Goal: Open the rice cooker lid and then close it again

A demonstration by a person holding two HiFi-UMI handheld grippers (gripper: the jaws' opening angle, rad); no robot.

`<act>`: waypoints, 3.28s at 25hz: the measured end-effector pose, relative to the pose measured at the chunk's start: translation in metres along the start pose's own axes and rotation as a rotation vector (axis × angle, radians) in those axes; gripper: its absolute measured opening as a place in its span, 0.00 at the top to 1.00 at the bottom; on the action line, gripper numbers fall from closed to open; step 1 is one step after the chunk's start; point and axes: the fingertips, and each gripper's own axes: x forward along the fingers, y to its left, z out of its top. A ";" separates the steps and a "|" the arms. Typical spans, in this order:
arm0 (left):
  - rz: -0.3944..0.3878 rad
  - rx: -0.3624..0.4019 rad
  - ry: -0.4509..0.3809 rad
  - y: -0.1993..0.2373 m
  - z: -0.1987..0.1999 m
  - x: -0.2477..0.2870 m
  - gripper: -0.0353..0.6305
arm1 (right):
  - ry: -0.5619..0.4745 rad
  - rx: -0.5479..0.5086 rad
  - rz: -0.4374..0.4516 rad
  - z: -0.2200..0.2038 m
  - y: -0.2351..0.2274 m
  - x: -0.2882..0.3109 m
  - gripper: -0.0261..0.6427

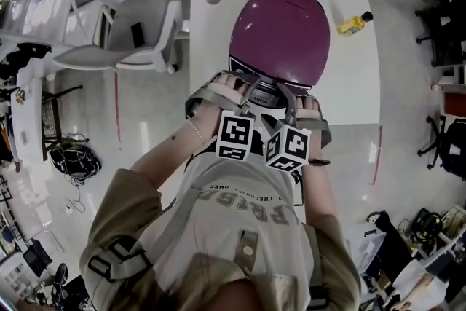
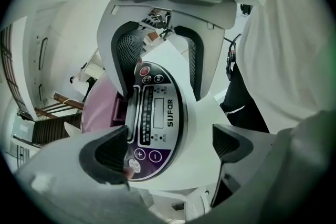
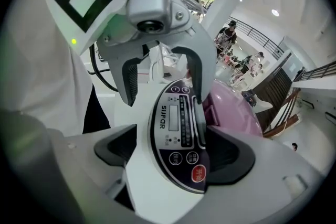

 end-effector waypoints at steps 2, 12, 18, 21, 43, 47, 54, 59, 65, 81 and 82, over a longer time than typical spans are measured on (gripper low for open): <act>0.001 -0.013 -0.007 0.001 0.001 0.000 0.17 | -0.008 0.010 -0.002 0.000 -0.001 0.000 0.39; -0.040 -0.088 -0.059 0.006 0.004 -0.003 0.17 | -0.043 0.089 0.050 0.005 -0.007 -0.005 0.39; -0.062 -0.120 -0.089 0.009 0.004 -0.005 0.17 | -0.055 0.114 0.086 0.008 -0.012 -0.005 0.39; -0.073 -0.120 -0.096 0.008 0.004 -0.004 0.17 | -0.074 0.121 0.088 0.008 -0.011 -0.005 0.39; -0.145 -0.289 -0.322 0.013 0.013 -0.021 0.18 | -0.356 0.454 -0.007 0.027 -0.038 -0.026 0.39; -0.142 -0.343 -0.412 0.021 0.011 -0.039 0.18 | -0.509 0.608 -0.135 0.034 -0.060 -0.052 0.39; -0.090 -0.459 -0.543 0.048 -0.009 -0.067 0.18 | -0.613 0.803 -0.283 0.018 -0.076 -0.082 0.39; -0.021 -0.525 -0.597 0.080 -0.027 -0.083 0.18 | -0.684 0.879 -0.361 0.004 -0.100 -0.108 0.39; 0.056 -0.573 -0.640 0.123 -0.048 -0.098 0.18 | -0.717 0.867 -0.420 -0.004 -0.138 -0.131 0.39; 0.181 -0.611 -0.618 0.221 -0.067 -0.079 0.18 | -0.743 0.854 -0.433 -0.047 -0.229 -0.123 0.36; 0.192 -0.612 -0.612 0.229 -0.069 -0.076 0.18 | -0.740 0.852 -0.432 -0.049 -0.236 -0.122 0.36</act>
